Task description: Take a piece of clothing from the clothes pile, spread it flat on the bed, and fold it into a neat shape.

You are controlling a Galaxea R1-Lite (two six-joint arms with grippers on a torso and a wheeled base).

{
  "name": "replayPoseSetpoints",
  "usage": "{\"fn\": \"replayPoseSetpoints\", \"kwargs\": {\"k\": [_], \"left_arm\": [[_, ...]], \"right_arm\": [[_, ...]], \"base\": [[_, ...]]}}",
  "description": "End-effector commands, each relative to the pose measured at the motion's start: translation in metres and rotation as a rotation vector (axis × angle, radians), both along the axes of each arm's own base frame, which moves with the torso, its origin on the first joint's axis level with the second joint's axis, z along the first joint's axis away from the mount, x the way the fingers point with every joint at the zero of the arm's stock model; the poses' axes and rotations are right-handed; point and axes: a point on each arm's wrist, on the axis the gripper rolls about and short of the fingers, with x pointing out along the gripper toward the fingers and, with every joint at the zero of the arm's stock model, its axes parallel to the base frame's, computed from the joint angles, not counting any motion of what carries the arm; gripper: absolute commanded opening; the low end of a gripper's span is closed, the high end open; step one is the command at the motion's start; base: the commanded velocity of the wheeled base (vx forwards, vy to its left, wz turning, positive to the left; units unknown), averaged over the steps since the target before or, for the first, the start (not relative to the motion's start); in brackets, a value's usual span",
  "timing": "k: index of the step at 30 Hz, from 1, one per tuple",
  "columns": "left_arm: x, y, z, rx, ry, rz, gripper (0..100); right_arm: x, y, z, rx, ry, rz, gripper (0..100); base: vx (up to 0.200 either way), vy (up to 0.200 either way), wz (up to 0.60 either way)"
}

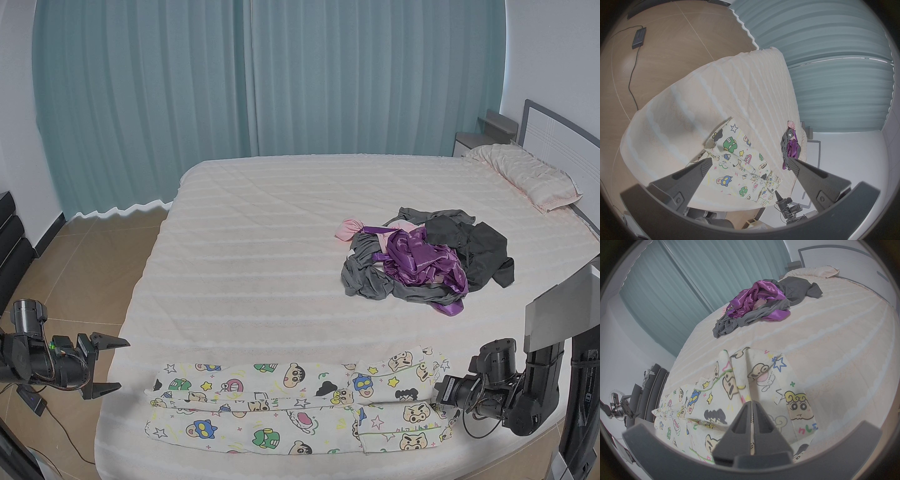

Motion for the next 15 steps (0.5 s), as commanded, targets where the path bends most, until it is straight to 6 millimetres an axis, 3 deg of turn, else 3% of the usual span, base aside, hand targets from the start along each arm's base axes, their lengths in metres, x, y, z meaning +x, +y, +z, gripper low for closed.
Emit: {"fn": "replayPoseSetpoints", "kwargs": {"k": [1,3,4,15], "left_arm": [[0.0004,0.0001,-0.0030,-0.004,0.012,0.000,100],[0.0004,0.0001,-0.0030,-0.004,0.012,0.000,100],[0.0005,0.0002,-0.0034,-0.005,0.013,0.000,100],[-0.0009,-0.0007,-0.0076,0.009,-0.012,0.000,100]], "right_arm": [[0.0013,-0.0042,-0.0024,0.004,0.009,-0.009,0],[0.0014,-0.0046,-0.0024,0.013,0.011,0.001,0],[0.0012,-0.0040,-0.0024,0.020,0.013,0.010,100],[0.0070,0.0014,-0.0001,0.001,-0.052,0.078,100]], "base": [[0.000,0.000,0.00],[0.000,0.000,0.00],[0.000,0.000,0.00],[0.000,0.000,0.00]]}}
